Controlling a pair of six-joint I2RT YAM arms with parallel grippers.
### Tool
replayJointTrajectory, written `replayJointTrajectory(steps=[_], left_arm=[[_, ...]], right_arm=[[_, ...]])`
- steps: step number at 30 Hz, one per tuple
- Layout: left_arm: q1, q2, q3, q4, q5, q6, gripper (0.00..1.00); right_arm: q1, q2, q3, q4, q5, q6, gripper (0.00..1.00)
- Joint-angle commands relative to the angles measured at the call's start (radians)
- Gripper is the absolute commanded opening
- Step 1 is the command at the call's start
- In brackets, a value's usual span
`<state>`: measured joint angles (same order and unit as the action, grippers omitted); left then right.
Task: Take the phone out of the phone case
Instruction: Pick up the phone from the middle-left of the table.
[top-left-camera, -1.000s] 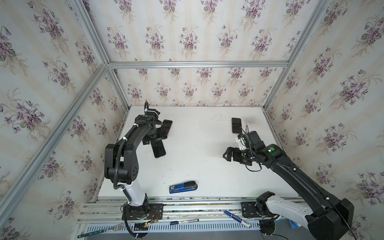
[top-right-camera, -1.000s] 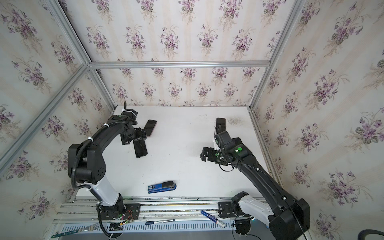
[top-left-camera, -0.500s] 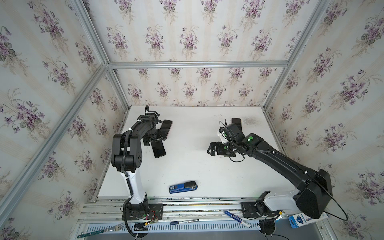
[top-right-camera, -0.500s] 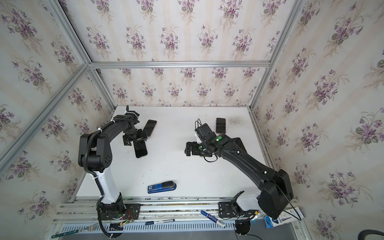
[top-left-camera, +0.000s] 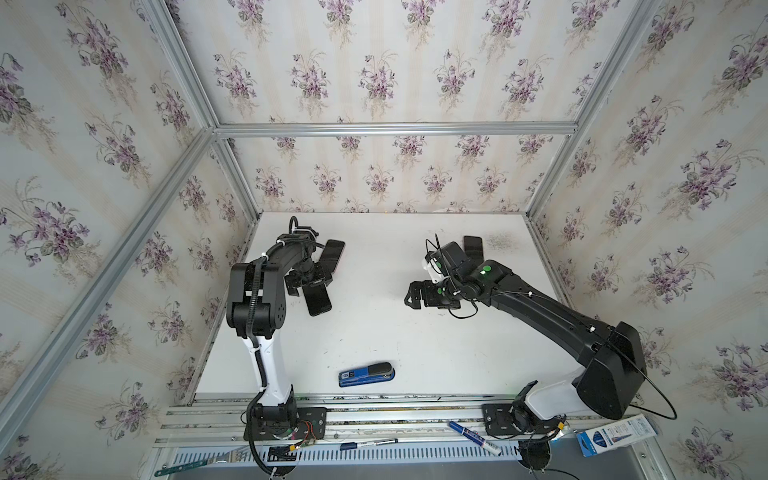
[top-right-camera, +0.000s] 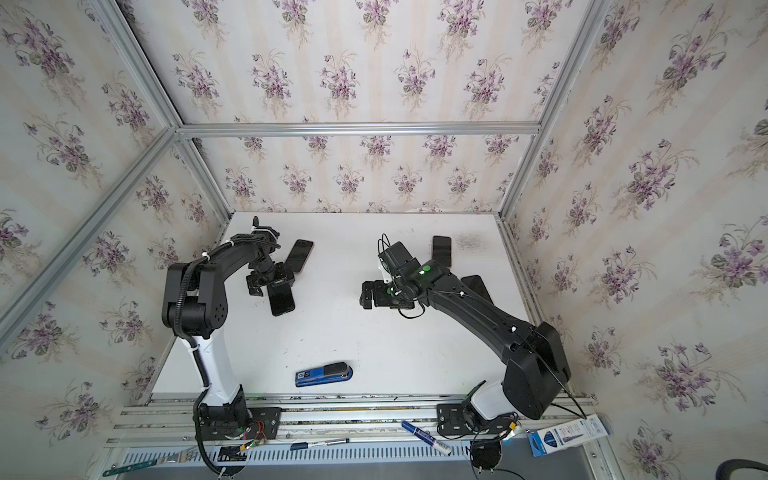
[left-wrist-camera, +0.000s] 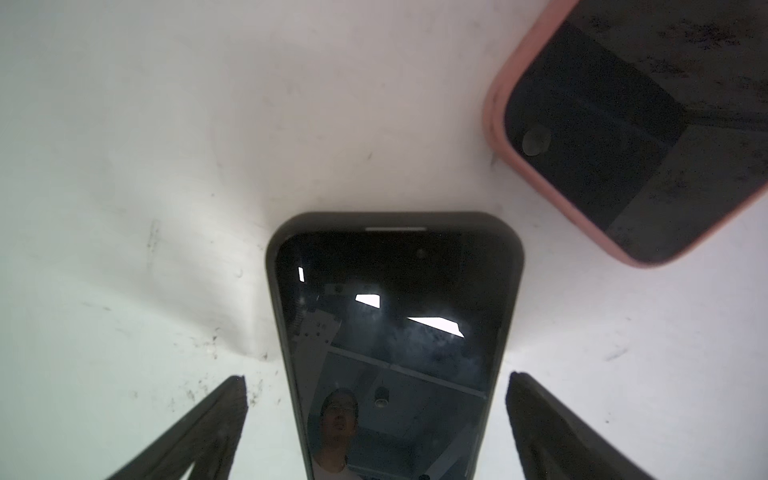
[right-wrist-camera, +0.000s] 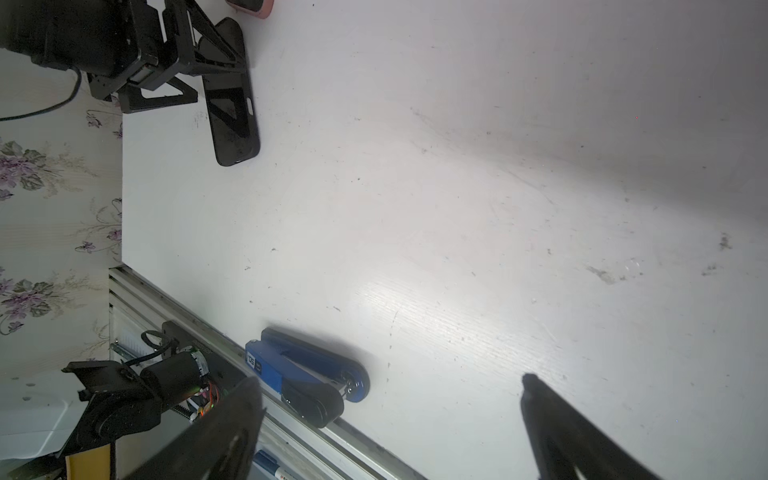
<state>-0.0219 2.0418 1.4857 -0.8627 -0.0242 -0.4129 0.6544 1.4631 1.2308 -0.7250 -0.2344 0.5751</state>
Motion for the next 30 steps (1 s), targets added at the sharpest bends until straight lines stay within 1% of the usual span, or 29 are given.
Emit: replayJointTrajectory(steps=[1, 6, 10, 15, 17, 20, 22, 26, 30], left_arm=[[0.003, 0.005, 0.008, 0.007, 0.006, -0.026, 0.99], [0.003, -0.001, 0.001, 0.007, 0.014, -0.030, 0.99], [0.003, -0.003, -0.005, 0.007, 0.014, -0.030, 0.95], [0.003, -0.014, -0.015, 0.008, 0.015, -0.034, 0.94], [0.004, -0.020, -0.020, 0.008, 0.013, -0.034, 0.89], [0.004, -0.028, -0.023, 0.011, 0.016, -0.034, 0.74], [0.005, -0.028, -0.023, 0.011, 0.019, -0.034, 0.69], [0.004, -0.029, -0.026, 0.011, 0.021, -0.035, 0.67], [0.005, -0.028, -0.029, 0.011, 0.020, -0.033, 0.68]], right_arm=[[0.002, 0.004, 0.018, 0.017, -0.005, -0.014, 0.99], [0.002, 0.009, 0.018, 0.019, -0.002, -0.017, 0.99], [0.002, 0.015, 0.018, 0.031, -0.003, -0.017, 0.99], [0.002, 0.037, 0.041, 0.032, -0.015, -0.021, 0.99], [0.002, 0.044, 0.052, 0.029, -0.017, -0.026, 0.99], [0.002, 0.046, 0.055, 0.027, -0.016, -0.030, 0.99], [0.002, 0.046, 0.054, 0.027, -0.016, -0.030, 0.99], [0.002, 0.040, 0.047, 0.026, -0.014, -0.029, 0.99], [0.002, 0.033, 0.038, 0.028, -0.011, -0.030, 0.99]])
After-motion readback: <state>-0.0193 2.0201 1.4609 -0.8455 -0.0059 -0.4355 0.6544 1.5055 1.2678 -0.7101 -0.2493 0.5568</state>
